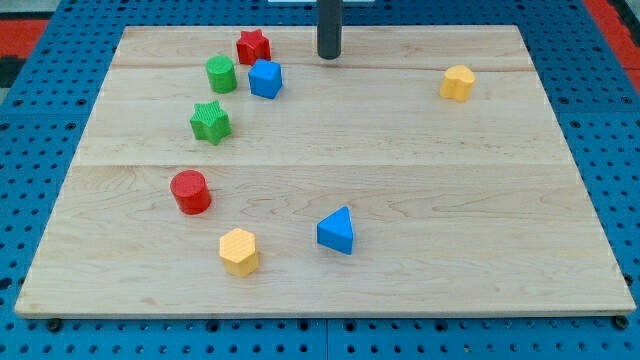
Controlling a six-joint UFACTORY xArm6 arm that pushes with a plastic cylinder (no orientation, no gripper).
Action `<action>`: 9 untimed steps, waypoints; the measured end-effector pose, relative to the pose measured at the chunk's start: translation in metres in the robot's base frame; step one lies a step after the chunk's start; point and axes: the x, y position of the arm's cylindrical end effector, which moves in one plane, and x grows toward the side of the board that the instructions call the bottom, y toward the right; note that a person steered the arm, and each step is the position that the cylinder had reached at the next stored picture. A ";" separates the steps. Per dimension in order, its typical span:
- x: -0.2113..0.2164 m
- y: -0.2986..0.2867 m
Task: Place the red star top of the green circle
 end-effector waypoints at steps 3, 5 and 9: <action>-0.008 -0.079; -0.024 -0.064; -0.038 -0.060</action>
